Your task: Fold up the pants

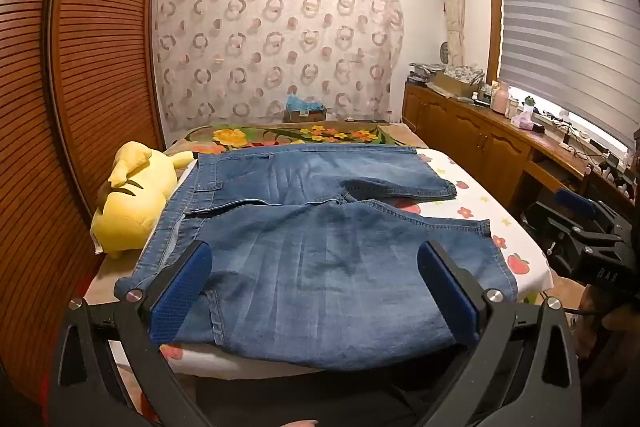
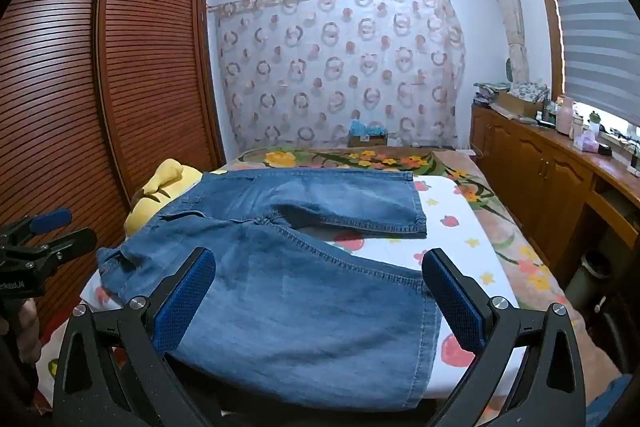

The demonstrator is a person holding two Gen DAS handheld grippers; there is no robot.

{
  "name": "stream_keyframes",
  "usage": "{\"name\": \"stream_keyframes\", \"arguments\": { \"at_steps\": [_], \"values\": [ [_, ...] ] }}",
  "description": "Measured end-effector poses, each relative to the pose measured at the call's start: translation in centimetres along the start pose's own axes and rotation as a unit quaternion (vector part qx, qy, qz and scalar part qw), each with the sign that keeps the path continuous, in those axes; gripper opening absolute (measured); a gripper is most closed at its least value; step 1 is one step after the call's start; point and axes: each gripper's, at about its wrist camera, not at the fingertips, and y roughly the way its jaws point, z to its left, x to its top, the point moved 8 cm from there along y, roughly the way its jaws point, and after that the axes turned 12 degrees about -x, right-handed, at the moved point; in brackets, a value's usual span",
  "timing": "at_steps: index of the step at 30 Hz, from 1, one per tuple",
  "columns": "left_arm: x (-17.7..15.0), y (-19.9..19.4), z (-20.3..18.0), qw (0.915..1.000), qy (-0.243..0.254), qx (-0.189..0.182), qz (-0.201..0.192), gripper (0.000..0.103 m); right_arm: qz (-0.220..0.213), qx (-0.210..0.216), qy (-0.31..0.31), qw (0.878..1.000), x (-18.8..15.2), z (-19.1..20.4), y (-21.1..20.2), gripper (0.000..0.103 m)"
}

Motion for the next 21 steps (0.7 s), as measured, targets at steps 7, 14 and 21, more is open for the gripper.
{"name": "stream_keyframes", "arguments": {
  "at_steps": [7,14,21],
  "values": [
    [0.06,0.01,0.11,1.0,-0.005,0.0,-0.004,0.103,0.002,-0.003,0.002,1.0,0.05,0.08,-0.51,0.103],
    [0.01,0.21,0.07,1.0,-0.003,0.0,-0.004,0.103,0.005,0.0,0.004,1.0,0.24,-0.29,-0.13,0.103],
    [0.09,0.03,0.13,1.0,-0.003,0.0,-0.007,0.103,0.001,0.001,0.001,1.0,-0.16,0.01,-0.22,0.103]
  ]
}}
